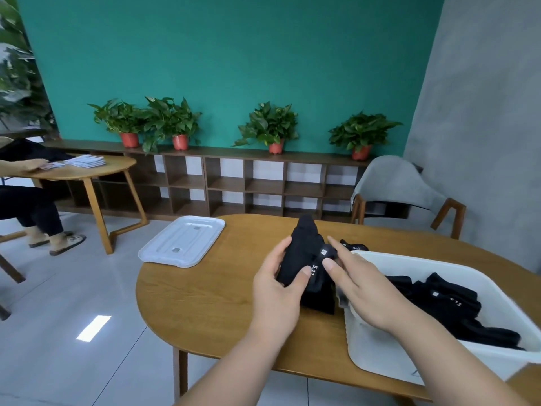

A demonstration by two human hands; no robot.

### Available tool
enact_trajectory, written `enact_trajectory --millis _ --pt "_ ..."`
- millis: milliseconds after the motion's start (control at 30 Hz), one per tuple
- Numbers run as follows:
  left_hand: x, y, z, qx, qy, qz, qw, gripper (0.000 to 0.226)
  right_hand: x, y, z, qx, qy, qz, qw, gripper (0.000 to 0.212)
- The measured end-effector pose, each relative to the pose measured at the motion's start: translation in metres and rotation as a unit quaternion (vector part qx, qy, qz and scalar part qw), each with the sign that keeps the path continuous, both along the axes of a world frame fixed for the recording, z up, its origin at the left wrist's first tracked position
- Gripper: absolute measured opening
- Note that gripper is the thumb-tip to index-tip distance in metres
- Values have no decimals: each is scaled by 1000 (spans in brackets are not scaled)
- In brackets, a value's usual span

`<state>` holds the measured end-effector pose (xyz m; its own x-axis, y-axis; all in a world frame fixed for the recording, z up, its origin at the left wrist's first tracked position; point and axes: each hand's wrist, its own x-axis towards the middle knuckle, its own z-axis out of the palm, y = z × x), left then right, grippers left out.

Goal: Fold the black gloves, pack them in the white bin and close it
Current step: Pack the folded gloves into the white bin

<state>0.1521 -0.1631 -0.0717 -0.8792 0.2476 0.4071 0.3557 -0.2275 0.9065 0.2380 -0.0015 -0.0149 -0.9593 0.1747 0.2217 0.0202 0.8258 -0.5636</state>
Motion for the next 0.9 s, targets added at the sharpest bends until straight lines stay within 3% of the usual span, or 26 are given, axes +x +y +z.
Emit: enact_trajectory --millis 133,233,333,467,667,900 --pt "15 20 5 -21 -3 -48 999 65 2 7 -1 -112 41 -1 993 66" --pt "23 27 12 -43 2 -83 996 69 7 9 7 -170 112 -15 979 46" --pt "29 32 19 -67 16 -126 990 70 13 13 18 -262 163 -53 950 32" --pt "31 39 21 -95 23 -153 983 63 24 30 28 -365 166 -88 912 28" --pt "29 43 4 -175 36 -148 973 62 47 69 30 -347 182 -201 898 18" --pt "32 48 -10 -198 40 -127 971 61 49 81 5 -291 65 -220 929 12"
